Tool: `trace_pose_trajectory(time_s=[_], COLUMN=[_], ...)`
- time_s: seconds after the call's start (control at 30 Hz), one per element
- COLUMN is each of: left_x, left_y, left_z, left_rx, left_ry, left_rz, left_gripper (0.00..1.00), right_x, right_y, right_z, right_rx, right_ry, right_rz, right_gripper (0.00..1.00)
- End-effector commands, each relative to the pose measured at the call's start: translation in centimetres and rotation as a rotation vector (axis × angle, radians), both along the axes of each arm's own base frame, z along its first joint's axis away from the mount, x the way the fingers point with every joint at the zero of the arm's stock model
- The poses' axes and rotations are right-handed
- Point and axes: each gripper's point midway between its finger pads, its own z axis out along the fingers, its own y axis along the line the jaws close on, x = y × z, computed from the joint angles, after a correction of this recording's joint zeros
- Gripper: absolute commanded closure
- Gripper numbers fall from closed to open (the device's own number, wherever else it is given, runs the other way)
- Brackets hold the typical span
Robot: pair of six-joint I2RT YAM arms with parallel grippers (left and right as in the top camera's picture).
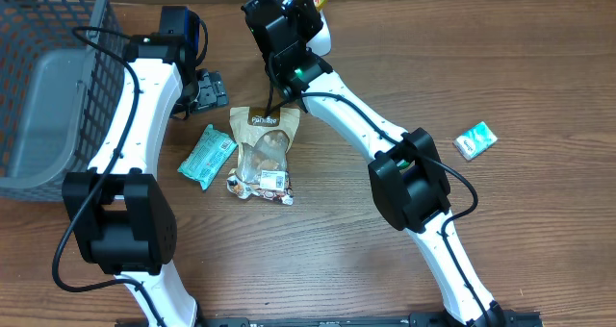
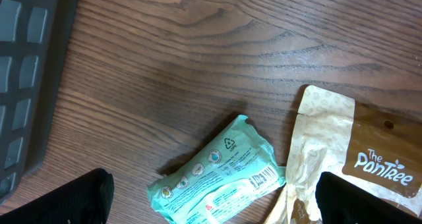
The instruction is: Scan the item barcode
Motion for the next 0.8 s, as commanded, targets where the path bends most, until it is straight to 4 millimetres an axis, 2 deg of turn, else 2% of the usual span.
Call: trace_pose_trajectory(time_s=[0.0, 0.17, 0.33, 0.47, 0.53, 0.77], left_x=[0.5, 0.5, 0.5, 0.5, 0.5, 0.5], left_y=[0.2, 0.2, 0.2, 0.2, 0.2, 0.2], left_z=[0.3, 0.3, 0.3, 0.3, 0.3, 0.3], left_rx=[0.016, 0.016, 0.016, 0.016, 0.016, 0.016], left_ry=[-0.010, -0.010, -0.010, -0.010, -0.010, -0.010], left_rz=[-0.013, -0.013, -0.013, -0.013, -0.013, -0.013], left_gripper=[0.00, 0.00, 0.00, 0.00, 0.00, 0.00], right_x=[-1.2, -3.4, -6.1, -8.0, -9.0, -11.7], right_y=[-0.9, -2.6, -5.0, -7.9, -9.7, -17.9], right_z=[8.1, 13.4, 15.0, 14.6, 13.7, 9.2], right_rx=[0.131, 0.292, 0.466, 0.614, 0.681, 0.824], right_ry=[-0.135, -0.172, -0.062, 0.055, 0.131, 0.362], right_rz=[-0.052, -0.085, -0.098, -0.152, -0.196, -0.454], right_gripper=[0.95, 0.95, 0.94, 0.94, 0.94, 0.94])
